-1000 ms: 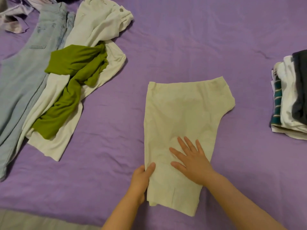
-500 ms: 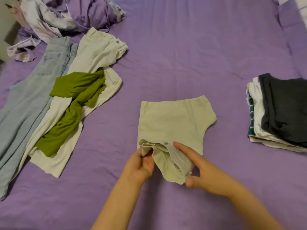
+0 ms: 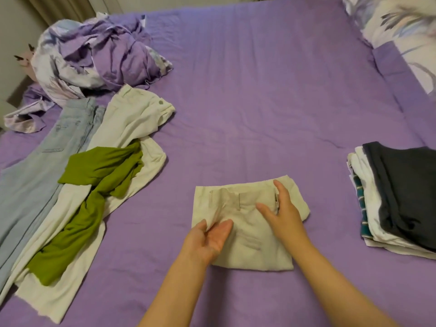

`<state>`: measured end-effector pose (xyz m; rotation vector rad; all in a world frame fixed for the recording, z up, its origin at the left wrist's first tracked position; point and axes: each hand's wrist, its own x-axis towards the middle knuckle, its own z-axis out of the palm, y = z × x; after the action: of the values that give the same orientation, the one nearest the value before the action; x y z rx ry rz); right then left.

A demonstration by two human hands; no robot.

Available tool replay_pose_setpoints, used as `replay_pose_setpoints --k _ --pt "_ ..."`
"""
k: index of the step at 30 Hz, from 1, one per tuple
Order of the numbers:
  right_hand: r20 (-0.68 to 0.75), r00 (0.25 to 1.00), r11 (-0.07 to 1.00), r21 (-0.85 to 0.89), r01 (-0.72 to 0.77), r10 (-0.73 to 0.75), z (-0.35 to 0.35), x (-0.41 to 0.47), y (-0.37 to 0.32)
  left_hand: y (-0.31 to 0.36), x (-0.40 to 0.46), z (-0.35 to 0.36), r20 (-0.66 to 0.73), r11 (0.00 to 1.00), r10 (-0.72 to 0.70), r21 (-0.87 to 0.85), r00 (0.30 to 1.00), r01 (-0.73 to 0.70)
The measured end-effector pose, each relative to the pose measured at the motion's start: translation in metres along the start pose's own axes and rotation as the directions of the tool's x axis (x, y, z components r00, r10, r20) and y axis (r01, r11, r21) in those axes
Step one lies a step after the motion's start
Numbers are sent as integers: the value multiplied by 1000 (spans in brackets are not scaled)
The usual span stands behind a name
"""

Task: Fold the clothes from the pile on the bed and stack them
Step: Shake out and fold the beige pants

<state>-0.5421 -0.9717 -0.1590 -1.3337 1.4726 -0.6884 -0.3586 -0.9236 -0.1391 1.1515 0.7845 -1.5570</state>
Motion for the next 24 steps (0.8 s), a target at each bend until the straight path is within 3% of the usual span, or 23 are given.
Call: replay_pose_setpoints --k 3,5,7,8,9,11,13,14,15,17,19,21,23,24 --pt "58 994 990 -111 -86 93 13 18 19 3 20 -1 -41 995 33 91 999 -29" --pt "65 991 971 -216 -99 116 18 22 31 4 30 -1 -81 965 117 243 990 -94" --pt "14 995 950 -301 -87 95 24 17 39 4 38 -6 -64 828 311 508 948 -237" --pt "-16 997 938 -339 -72 71 28 14 42 4 42 -9 7 657 459 671 889 -344" --pt "-34 999 920 -388 -52 42 32 11 45 4 46 -13 129 406 593 804 794 -434" --pt "-26 1000 861 -508 -8 -7 39 11 51 2 54 -19 468 -183 673 856 573 -484" --pt "17 1000 819 -574 20 -12 42 19 57 1 62 -19 779 -642 497 627 382 -442" --pt "39 999 809 -587 25 -3 42 24 61 -1 69 -20 865 -794 381 487 327 -364" --pt "53 999 793 -609 24 11 41 27 65 -2 76 -23 894 -882 298 392 335 -261" --pt "41 999 690 -722 37 -11 41 33 74 -1 86 -29 856 -930 267 349 442 -114" --pt "40 995 578 -812 83 -86 44 34 77 1 94 -37 808 -931 261 355 528 -84" --pt "-37 995 572 -820 20 -88 43 30 81 2 99 -40 768 -913 298 402 566 -64" --pt "-203 979 616 -767 -180 33 37 21 84 2 101 -42 663 -818 456 576 594 -15" --pt "-289 952 626 -726 -286 100 34 16 85 5 101 -42 559 -700 564 714 607 -7"
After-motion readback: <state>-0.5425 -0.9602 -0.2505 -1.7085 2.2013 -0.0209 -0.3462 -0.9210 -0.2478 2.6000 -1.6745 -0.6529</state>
